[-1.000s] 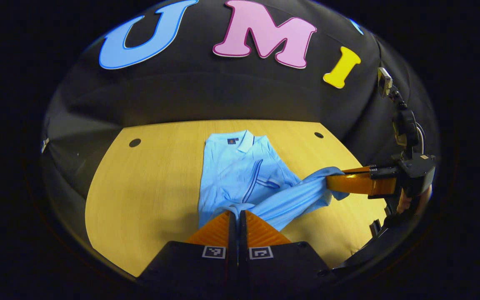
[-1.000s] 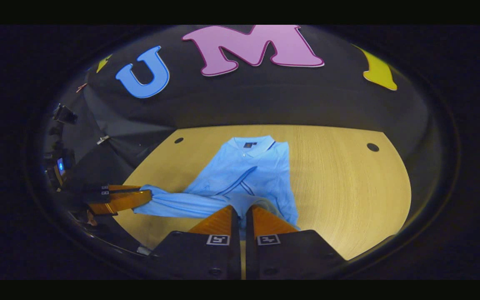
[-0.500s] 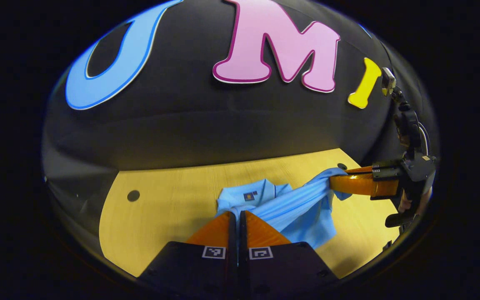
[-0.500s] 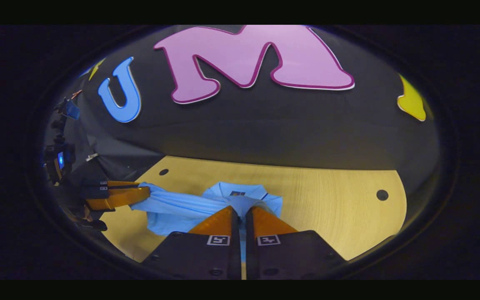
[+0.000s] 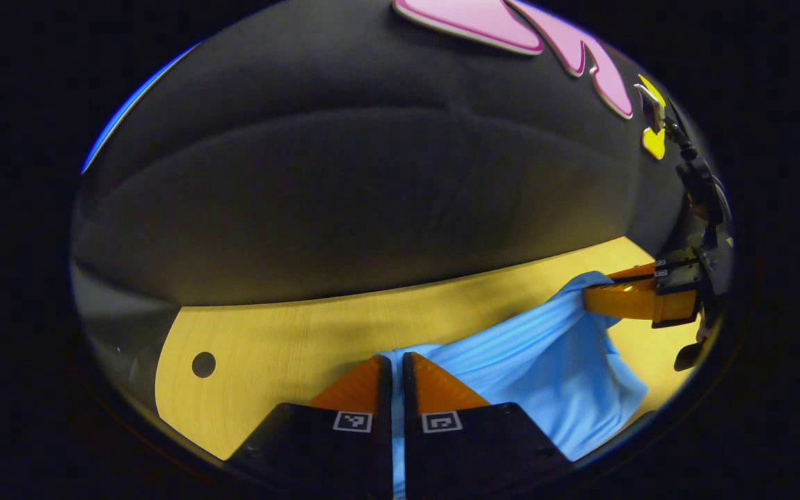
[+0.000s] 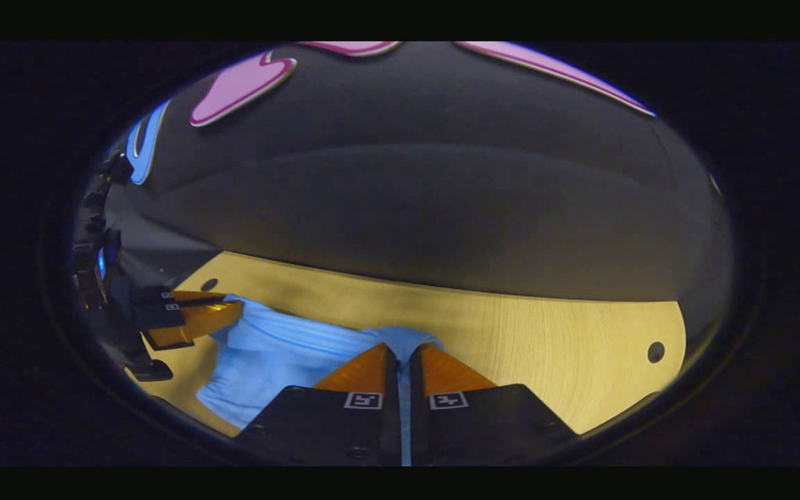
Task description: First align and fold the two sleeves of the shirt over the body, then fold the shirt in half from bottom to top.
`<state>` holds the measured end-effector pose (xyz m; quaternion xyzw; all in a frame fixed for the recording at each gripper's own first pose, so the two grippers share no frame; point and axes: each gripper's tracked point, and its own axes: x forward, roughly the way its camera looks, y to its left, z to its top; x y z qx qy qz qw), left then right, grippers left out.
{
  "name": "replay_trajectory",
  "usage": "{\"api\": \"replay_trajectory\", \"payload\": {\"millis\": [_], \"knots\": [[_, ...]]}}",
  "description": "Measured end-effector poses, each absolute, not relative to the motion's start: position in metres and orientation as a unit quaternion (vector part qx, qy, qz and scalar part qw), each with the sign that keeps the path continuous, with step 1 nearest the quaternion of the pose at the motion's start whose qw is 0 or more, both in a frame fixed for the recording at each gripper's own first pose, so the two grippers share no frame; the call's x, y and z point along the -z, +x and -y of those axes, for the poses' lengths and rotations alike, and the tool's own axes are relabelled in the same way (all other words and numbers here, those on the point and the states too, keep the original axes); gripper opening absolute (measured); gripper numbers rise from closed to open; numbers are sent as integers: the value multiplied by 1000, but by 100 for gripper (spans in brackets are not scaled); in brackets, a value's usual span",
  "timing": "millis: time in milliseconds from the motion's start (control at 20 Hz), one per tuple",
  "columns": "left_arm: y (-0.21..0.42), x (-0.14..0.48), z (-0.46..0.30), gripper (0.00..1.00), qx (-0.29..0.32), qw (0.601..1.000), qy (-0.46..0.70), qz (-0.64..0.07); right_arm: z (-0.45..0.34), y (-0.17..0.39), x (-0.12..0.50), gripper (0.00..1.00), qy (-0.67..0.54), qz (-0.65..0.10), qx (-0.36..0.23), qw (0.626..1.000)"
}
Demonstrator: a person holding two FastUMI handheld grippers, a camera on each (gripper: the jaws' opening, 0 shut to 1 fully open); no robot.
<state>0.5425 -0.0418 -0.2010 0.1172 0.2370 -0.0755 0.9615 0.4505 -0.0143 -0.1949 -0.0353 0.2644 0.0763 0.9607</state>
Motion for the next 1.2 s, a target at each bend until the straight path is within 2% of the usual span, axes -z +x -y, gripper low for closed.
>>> {"api": "replay_trajectory", "payload": {"millis": [50,150,200,250,300,350,450,500,700,950,1200], "knots": [[542,201,39,19,64,962,120,-237,12,448,198,12,-30,-274,-72,959],[533,191,40,35,56,964,111,-236,10,440,198,18,-19,-284,-72,956],[528,191,40,53,53,965,103,-234,15,446,195,17,-18,-274,-65,959],[523,184,40,71,52,969,97,-223,20,441,193,23,-16,-263,-60,963],[518,177,42,89,51,972,94,-208,23,433,186,39,-12,-254,-56,965],[509,165,45,96,51,976,93,-193,25,422,175,55,-9,-247,-53,968],[488,146,44,98,47,981,97,-164,32,401,156,87,-5,-226,-40,973],[472,135,45,99,46,983,100,-149,33,389,145,97,-3,-214,-36,976],[408,90,45,99,32,990,93,-98,35,328,104,98,-29,-173,-19,984],[302,36,58,98,47,995,65,-51,19,238,47,98,-40,-137,-10,990],[190,-4,73,98,69,996,62,-14,-17,139,-11,98,-36,-93,-32,995]]}}
